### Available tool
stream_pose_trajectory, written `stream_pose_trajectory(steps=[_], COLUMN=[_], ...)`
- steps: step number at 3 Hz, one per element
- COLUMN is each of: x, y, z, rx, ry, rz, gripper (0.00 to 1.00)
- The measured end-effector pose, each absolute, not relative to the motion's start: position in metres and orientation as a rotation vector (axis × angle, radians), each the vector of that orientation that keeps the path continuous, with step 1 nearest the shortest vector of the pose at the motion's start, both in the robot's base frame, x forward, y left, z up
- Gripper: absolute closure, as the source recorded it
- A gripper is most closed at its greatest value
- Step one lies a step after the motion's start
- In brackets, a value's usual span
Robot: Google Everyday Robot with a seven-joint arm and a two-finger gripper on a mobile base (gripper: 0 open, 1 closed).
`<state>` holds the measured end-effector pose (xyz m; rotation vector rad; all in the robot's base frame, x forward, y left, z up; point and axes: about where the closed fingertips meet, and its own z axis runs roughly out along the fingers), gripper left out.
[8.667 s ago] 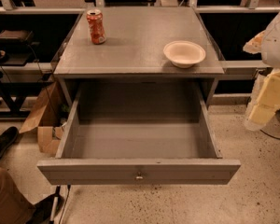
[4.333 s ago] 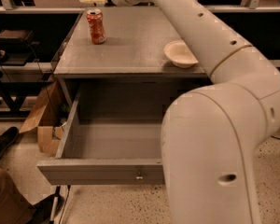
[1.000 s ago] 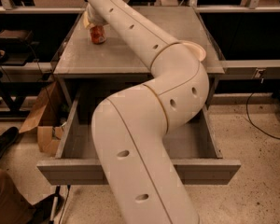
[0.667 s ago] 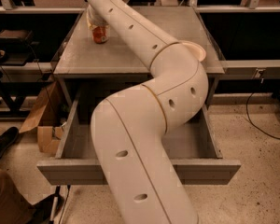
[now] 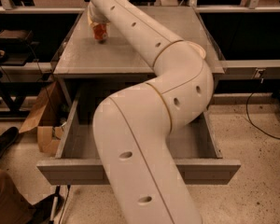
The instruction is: Place coke can into top drawer
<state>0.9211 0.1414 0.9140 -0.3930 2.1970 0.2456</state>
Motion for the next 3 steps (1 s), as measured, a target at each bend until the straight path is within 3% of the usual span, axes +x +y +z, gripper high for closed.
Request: stream_pose_trajectory(steps=[3], x=[0.833], y=[0.077], z=[1.014], rx=[-0.449], ry=[2.119], rz=[0.48], gripper=[1.0])
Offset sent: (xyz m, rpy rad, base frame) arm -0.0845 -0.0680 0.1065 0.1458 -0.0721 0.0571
